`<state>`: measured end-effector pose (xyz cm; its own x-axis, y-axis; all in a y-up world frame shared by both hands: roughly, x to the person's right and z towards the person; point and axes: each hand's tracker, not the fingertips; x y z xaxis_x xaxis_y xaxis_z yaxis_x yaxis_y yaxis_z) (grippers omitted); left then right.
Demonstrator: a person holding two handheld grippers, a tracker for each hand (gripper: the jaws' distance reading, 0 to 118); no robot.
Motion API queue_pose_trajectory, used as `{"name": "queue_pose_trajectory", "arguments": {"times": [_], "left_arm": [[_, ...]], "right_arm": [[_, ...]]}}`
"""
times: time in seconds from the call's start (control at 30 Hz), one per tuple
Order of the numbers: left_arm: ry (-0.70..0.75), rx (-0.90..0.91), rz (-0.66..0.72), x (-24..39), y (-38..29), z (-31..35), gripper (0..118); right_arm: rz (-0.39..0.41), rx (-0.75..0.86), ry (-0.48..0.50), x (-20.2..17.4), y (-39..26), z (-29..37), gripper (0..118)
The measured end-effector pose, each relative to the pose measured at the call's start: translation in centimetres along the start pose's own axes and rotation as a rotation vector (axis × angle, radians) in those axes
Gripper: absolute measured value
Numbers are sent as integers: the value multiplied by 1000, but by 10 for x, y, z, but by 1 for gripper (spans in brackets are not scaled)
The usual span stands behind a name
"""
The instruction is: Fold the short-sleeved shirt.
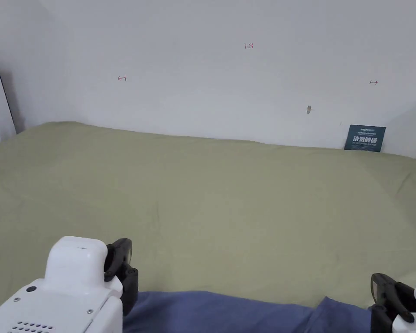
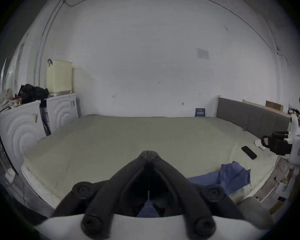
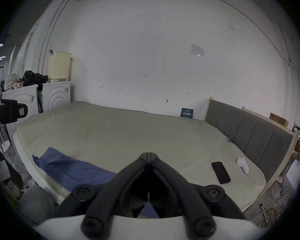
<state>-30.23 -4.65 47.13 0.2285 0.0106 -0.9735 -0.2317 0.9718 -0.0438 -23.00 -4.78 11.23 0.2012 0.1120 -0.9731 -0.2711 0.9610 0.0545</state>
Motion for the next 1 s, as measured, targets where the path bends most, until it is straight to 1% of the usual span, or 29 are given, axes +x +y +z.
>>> {"name": "queue_pose_trajectory", "arguments": {"times": [0.1, 0.13, 0.17, 0.2, 0.23, 0.3, 0.37, 0.4, 0.43, 0.47, 0.5, 0.57, 0.6, 0.63, 0.7, 0.73, 0.77, 0.8, 0.87, 0.93, 1.0], "left_arm": [[13, -11, 1, -9, 3, 0, 0], [37, 0, -4, -11, 3, 1, 0], [90, 26, -23, -15, 6, 2, 0], [99, 29, -39, -23, 11, 1, 0], [73, 8, -36, -32, 17, -2, 0], [67, -13, -42, -53, 30, -11, 0], [-22, -78, -29, -77, 37, -23, 0], [-91, -142, -1, -93, 39, -33, 0], [-124, -167, 33, -106, 38, -41, 0], [-184, -224, 95, -125, 36, -52, 0], [-215, -275, 153, -143, 31, -64, 0], [-243, -387, 258, -177, 18, -87, 0], [-209, -406, 290, -190, 9, -95, 0], [-224, -450, 306, -201, 0, -102, 0], [-177, -523, 320, -205, -17, -110, 0], [-180, -595, 327, -207, -26, -115, 0], [-190, -652, 355, -209, -38, -120, 0], [-232, -706, 368, -200, -47, -122, 0], [-268, -799, 361, -194, -63, -130, 0], [-268, -866, 348, -186, -72, -135, 0], [-257, -866, 327, -181, -76, -140, 0]], "right_arm": [[-4, 0, 2, 3, 2, -3, 0], [-4, 0, 4, 4, 3, -3, 0], [-1, 1, 6, 1, 0, -3, 0], [2, 2, 8, 2, 1, -3, 0], [9, 1, 10, 2, 2, -3, 0], [17, 0, 15, 0, 1, -2, 0], [12, -5, 21, 2, 1, -4, 0], [9, -11, 23, 3, 1, -6, 0], [7, -15, 24, 1, -2, -5, 0], [5, -21, 28, 2, -2, -7, 0], [3, -25, 29, 4, -3, -8, 0], [6, -36, 27, 4, -5, -10, 0], [7, -42, 27, 5, -5, -12, 0], [5, -45, 27, 6, -5, -13, 0], [3, -51, 25, 5, -4, -15, 0], [5, -56, 24, 6, -3, -17, 0], [8, -65, 23, 6, -3, -20, 0], [11, -73, 22, 6, -2, -23, 0], [15, -85, 25, 5, -3, -27, 0], [17, -93, 30, 4, -2, -31, 0], [25, -103, 46, 1, -3, -32, 0]]}}
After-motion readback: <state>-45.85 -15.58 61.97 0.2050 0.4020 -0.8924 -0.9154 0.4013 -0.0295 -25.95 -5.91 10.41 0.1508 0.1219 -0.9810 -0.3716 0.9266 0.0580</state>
